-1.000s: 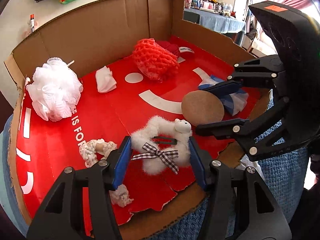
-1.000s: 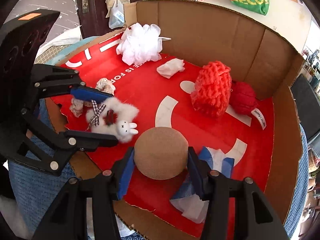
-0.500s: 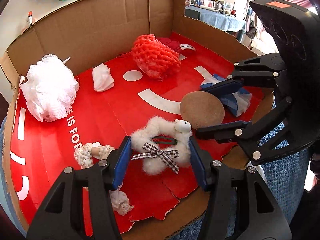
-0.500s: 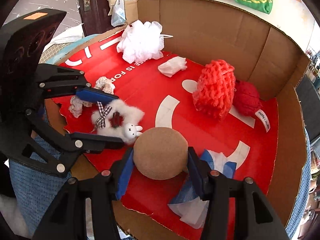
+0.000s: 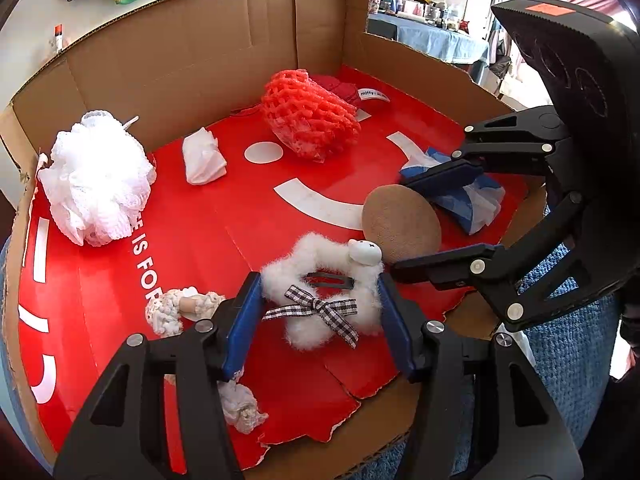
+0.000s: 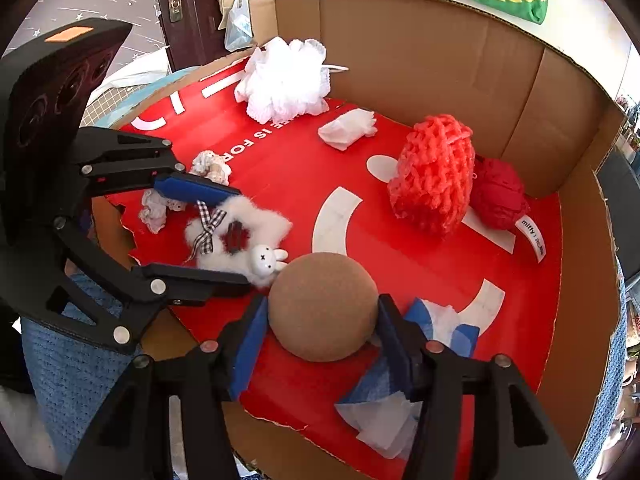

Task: Organize soft objects
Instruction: 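Open both tools to release the ring and sponge on the red bag, then lift both tools out of the box toward the black ball and tissue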

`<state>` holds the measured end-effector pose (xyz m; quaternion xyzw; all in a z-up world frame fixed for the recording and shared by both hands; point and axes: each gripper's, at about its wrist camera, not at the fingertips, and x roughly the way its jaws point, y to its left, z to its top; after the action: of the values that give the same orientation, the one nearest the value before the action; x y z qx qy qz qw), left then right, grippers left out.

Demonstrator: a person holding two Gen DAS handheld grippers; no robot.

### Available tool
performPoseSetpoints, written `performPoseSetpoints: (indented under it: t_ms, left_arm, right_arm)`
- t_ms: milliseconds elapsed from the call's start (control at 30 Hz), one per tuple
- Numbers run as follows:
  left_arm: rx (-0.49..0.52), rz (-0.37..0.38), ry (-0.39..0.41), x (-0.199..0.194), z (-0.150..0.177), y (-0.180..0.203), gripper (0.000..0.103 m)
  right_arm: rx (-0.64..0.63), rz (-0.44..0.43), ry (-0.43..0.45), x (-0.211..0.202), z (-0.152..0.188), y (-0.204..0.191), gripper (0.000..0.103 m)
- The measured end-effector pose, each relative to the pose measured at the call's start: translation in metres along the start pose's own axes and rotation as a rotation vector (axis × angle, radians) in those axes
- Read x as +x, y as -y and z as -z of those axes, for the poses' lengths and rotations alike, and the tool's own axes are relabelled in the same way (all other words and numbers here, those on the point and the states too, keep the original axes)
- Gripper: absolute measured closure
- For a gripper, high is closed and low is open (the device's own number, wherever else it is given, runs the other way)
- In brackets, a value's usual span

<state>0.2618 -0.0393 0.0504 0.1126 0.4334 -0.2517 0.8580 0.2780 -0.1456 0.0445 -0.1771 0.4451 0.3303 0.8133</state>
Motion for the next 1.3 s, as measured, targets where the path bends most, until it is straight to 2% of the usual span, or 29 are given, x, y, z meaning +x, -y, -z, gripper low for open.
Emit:
performPoseSetpoints:
  t_ms: [667, 800, 900, 933, 1067, 1167, 1233, 1300]
  left_arm:
    - [0.005, -0.004, 0.035, -0.011, 0.001, 0.000, 0.044]
    - [-0.012, -0.027, 0.077, -0.027, 0.002, 0.001, 0.043]
    - [-0.038, -0.045, 0.117, -0.044, 0.005, 0.002, 0.030]
    - [-0.047, -0.052, 0.136, -0.051, 0.006, 0.003, 0.028]
    - [-0.071, -0.074, 0.219, -0.083, 0.013, 0.013, 0.027]
    - [-0.092, -0.096, 0.264, -0.101, 0.019, 0.023, 0.022]
    - [-0.112, -0.113, 0.296, -0.114, 0.024, 0.029, 0.022]
    - [-0.123, -0.125, 0.324, -0.124, 0.029, 0.034, 0.022]
  right_arm:
    - [0.016, 0.003, 0.029, -0.011, 0.006, -0.001, 0.040]
    - [0.066, 0.011, 0.096, -0.031, 0.012, 0.002, 0.033]
    - [0.115, 0.023, 0.150, -0.049, 0.019, 0.002, 0.028]
    - [0.130, 0.029, 0.168, -0.056, 0.022, 0.002, 0.027]
    - [0.201, 0.054, 0.250, -0.085, 0.033, -0.001, 0.019]
    - [0.235, 0.079, 0.301, -0.103, 0.039, -0.006, 0.015]
    - [0.256, 0.092, 0.330, -0.114, 0.043, -0.011, 0.006]
    - [0.267, 0.114, 0.356, -0.123, 0.047, -0.016, 0.005]
